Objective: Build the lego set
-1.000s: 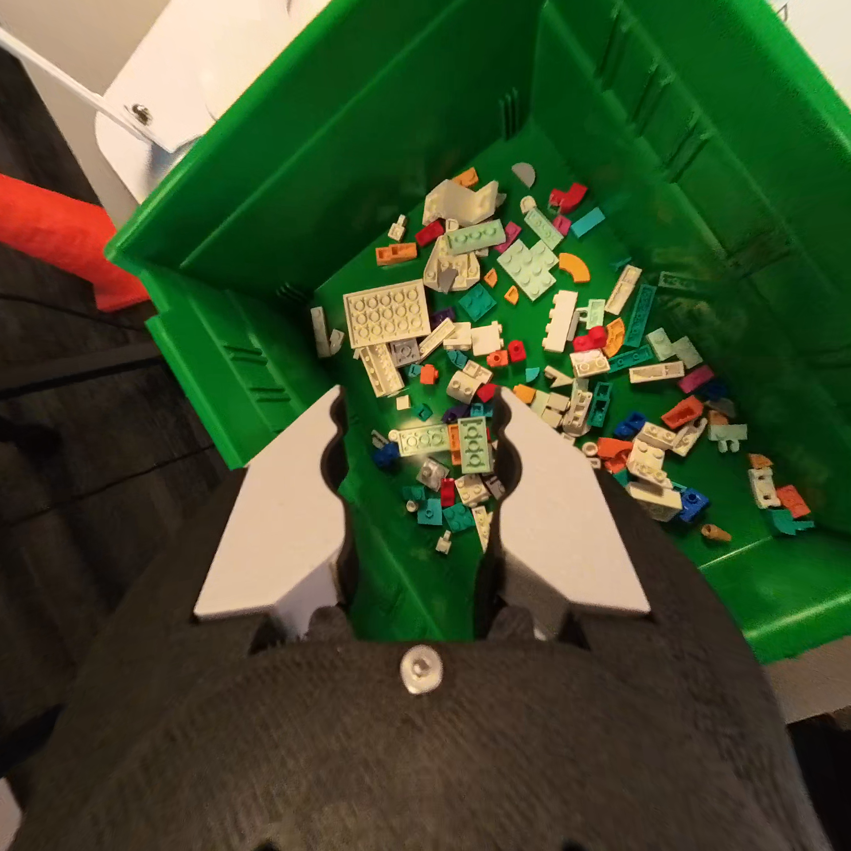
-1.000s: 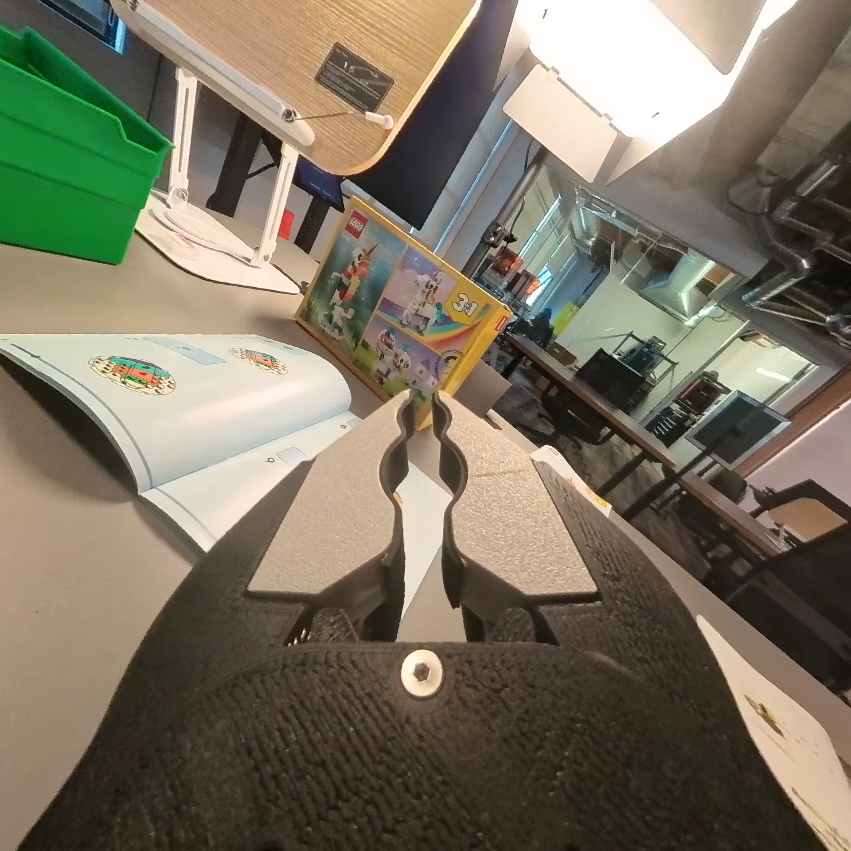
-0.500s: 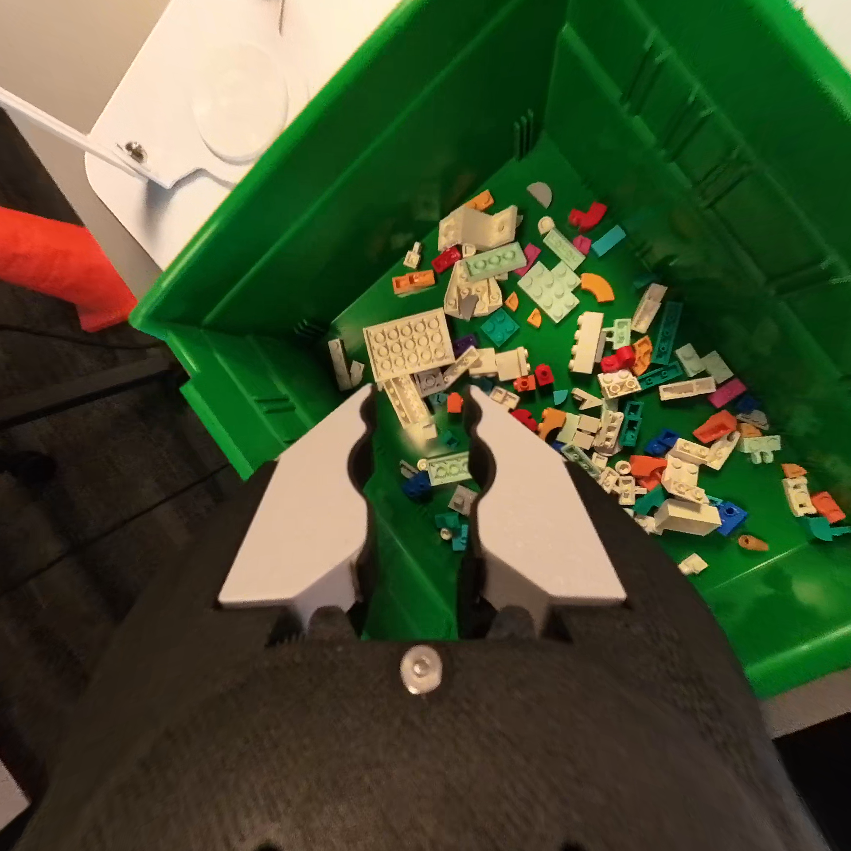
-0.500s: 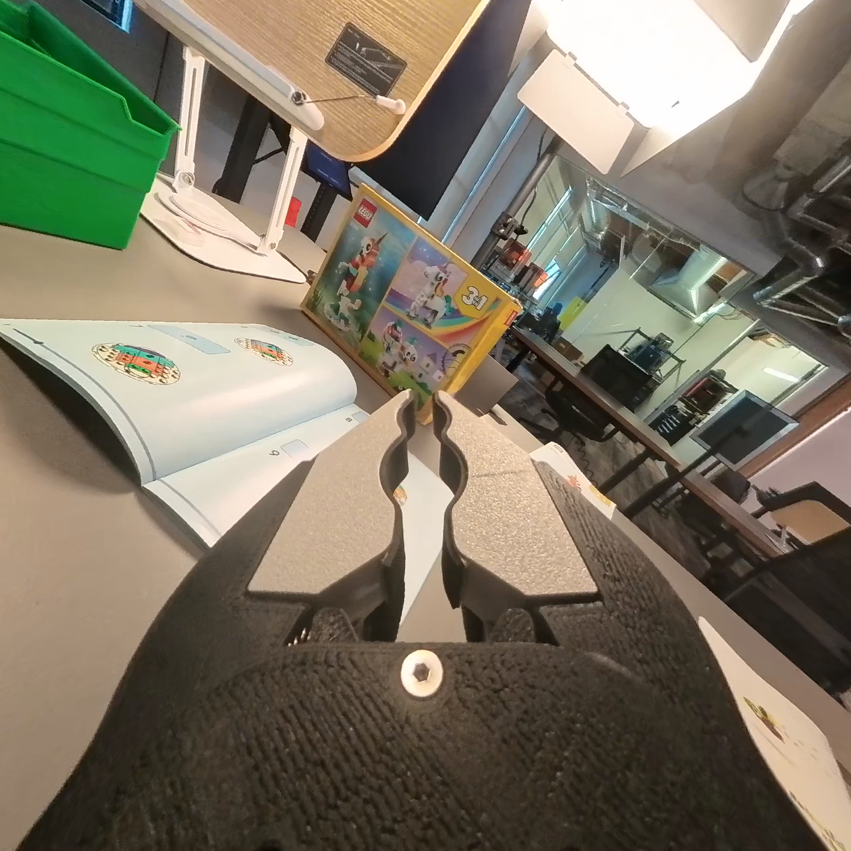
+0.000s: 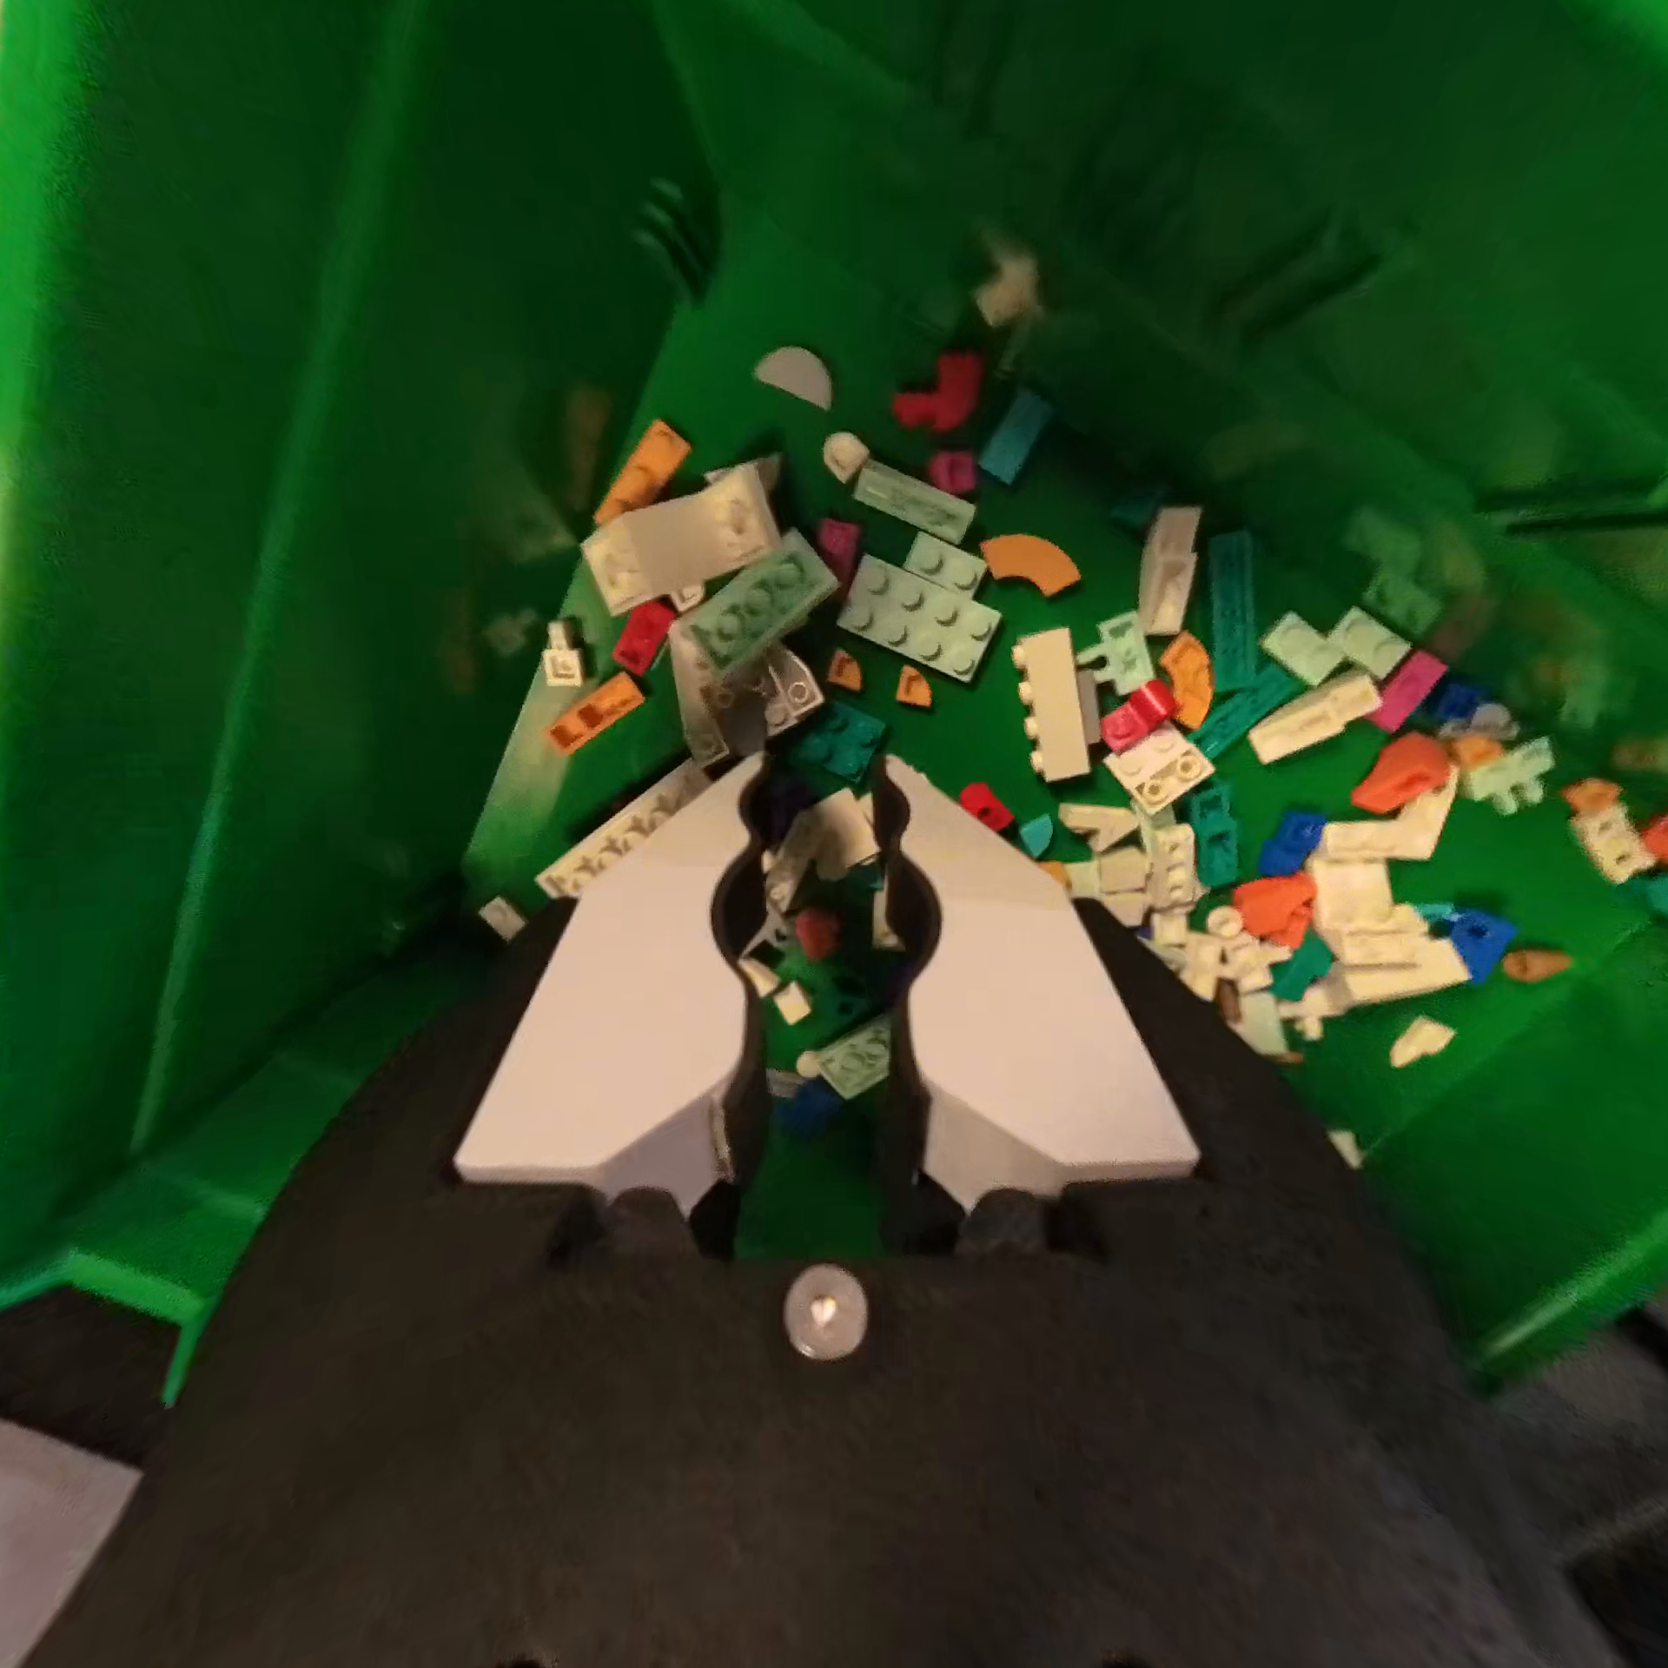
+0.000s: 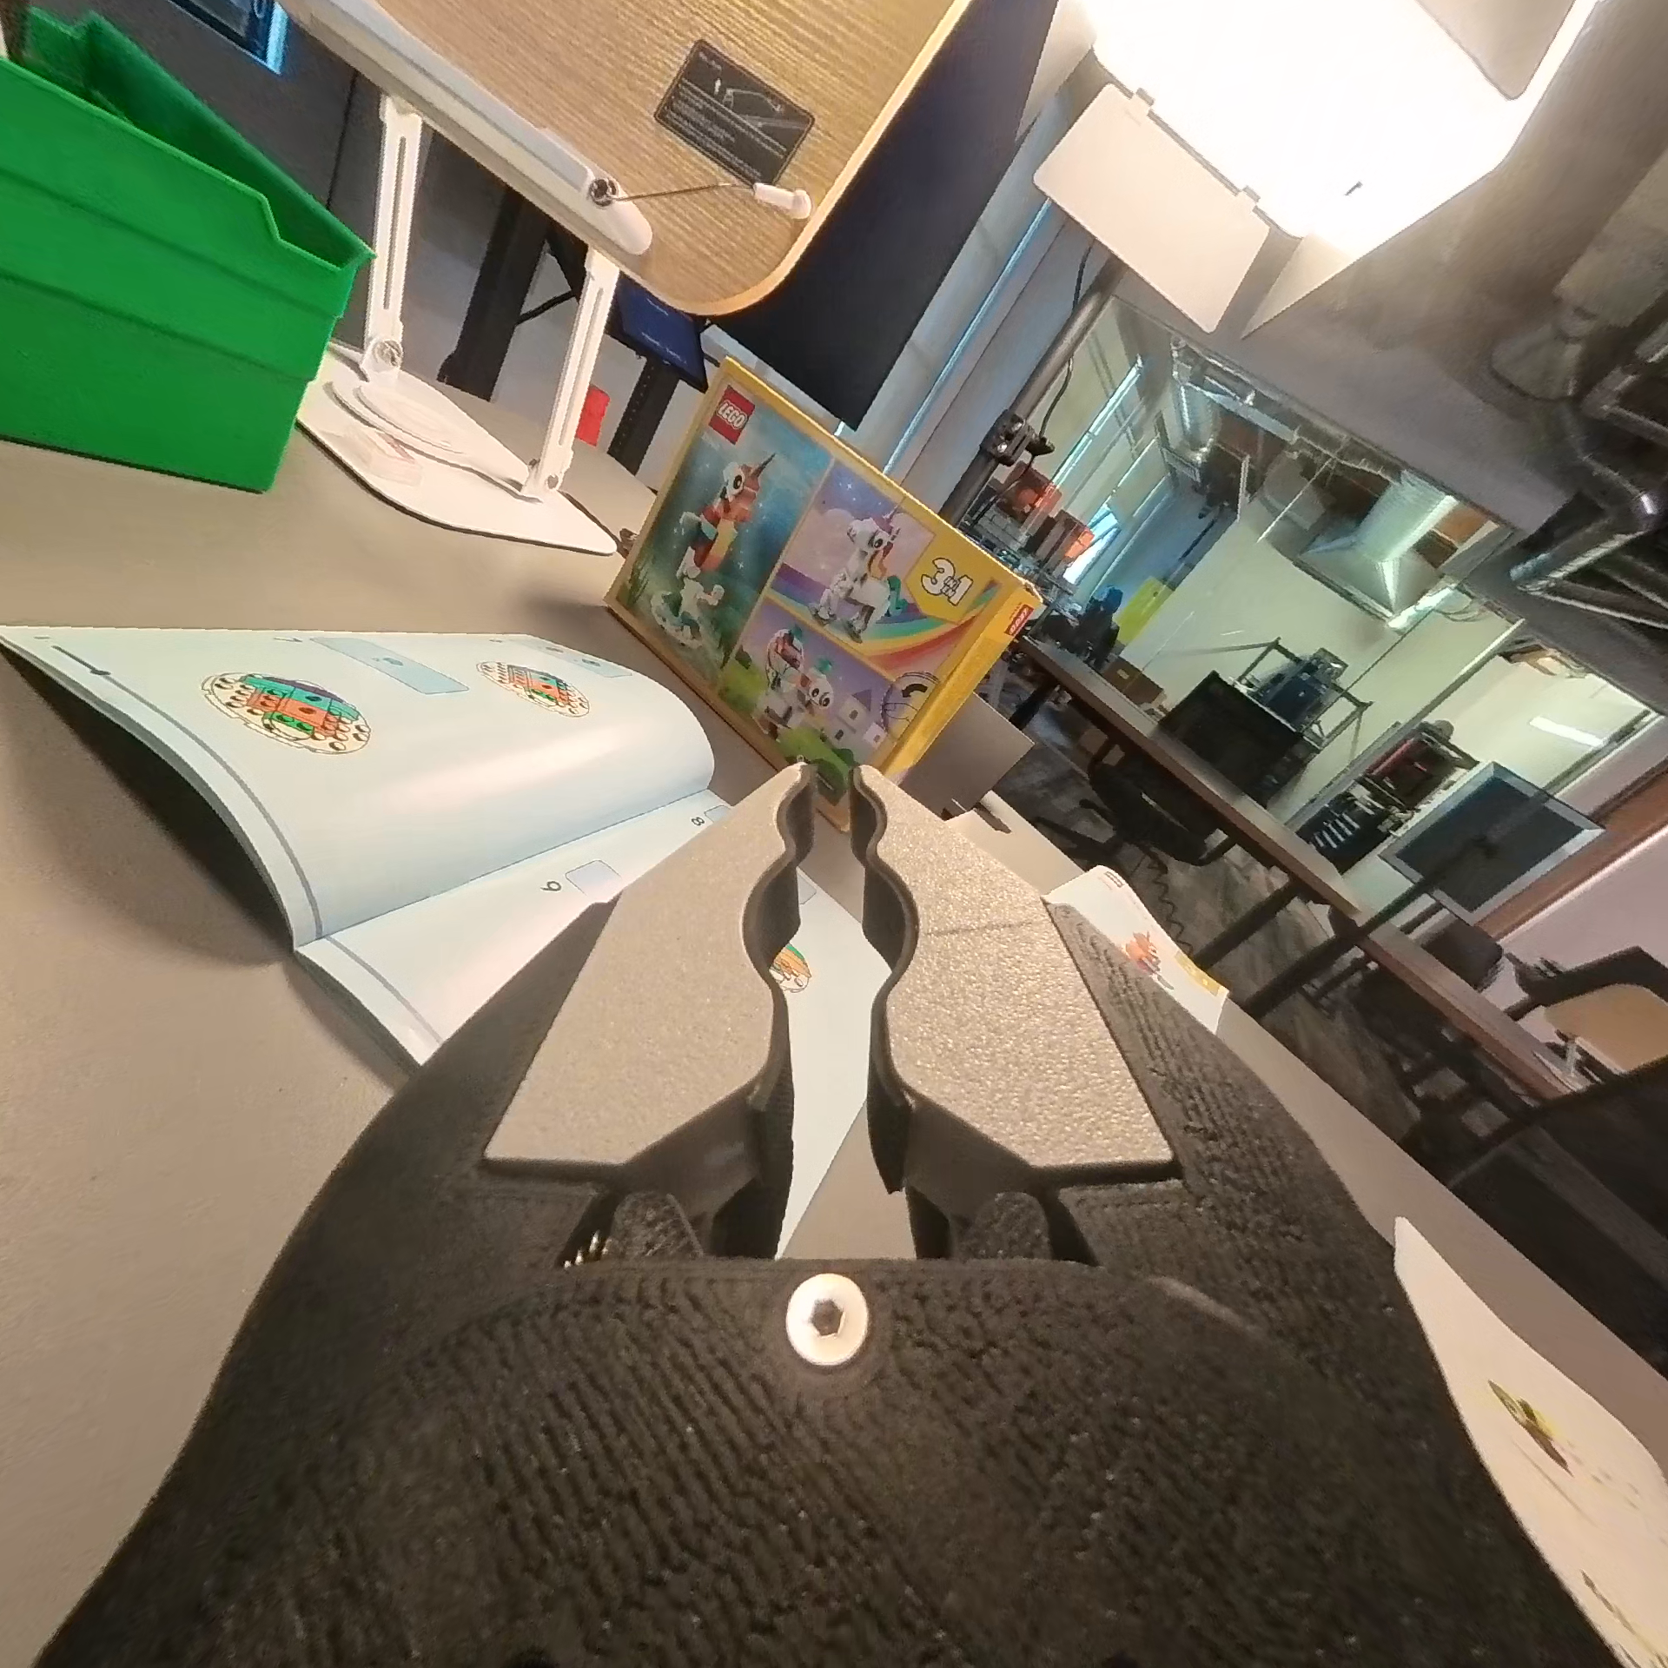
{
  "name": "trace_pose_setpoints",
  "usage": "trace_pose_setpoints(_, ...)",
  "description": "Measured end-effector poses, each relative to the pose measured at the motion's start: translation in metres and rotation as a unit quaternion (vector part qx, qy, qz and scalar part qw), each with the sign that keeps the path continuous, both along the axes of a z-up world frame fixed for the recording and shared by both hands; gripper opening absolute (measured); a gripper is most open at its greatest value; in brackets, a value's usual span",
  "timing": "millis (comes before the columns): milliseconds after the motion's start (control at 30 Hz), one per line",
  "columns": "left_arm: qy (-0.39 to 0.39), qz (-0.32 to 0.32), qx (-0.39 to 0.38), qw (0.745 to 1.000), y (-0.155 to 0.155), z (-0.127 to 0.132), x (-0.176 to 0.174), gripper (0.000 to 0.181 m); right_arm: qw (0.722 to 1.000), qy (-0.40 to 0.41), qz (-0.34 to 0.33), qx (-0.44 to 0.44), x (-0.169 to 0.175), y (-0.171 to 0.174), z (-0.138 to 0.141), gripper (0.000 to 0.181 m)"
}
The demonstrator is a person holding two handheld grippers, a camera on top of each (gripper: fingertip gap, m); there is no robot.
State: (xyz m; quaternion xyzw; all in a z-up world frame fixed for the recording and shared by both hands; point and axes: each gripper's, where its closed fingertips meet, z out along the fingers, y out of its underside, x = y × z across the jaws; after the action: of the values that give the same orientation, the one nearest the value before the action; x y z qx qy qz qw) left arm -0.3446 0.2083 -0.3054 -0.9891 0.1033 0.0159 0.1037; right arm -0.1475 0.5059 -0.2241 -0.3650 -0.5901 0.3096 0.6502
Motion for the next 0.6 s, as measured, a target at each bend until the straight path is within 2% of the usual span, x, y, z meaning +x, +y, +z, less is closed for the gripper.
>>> trace_pose_setpoints(33, -0.003, -0.019, -0.011, 1.0, -0.002, -0.003, 0.001, 0.015, 1.0, 0.0, 0.001, 0.0, 0.0, 0.0, 0.0, 0.005)
trace_pose_setpoints(100, -0.026, -0.047, -0.034, 0.998, -0.007, -0.009, 0.007, 0.013, 1.0, 0.0, 0.002, 0.0, 0.0, -0.001, 0.0, 0.005)
trace_pose_setpoints(200, -0.04, -0.045, -0.041, 0.997, -0.008, -0.009, 0.007, 0.014, 1.0, 0.001, 0.005, -0.003, 0.0, -0.001, 0.0, 0.005)
trace_pose_setpoints(400, -0.018, -0.067, -0.048, 0.996, -0.007, -0.01, 0.008, 0.017, 1.0, 0.001, 0.009, -0.009, 0.0, -0.001, 0.0, 0.005)
trace_pose_setpoints(600, -0.066, -0.094, -0.052, 0.992, -0.016, -0.003, 0.034, 0.018, 1.0, -0.001, 0.01, -0.013, 0.0, -0.001, 0.0, 0.005)
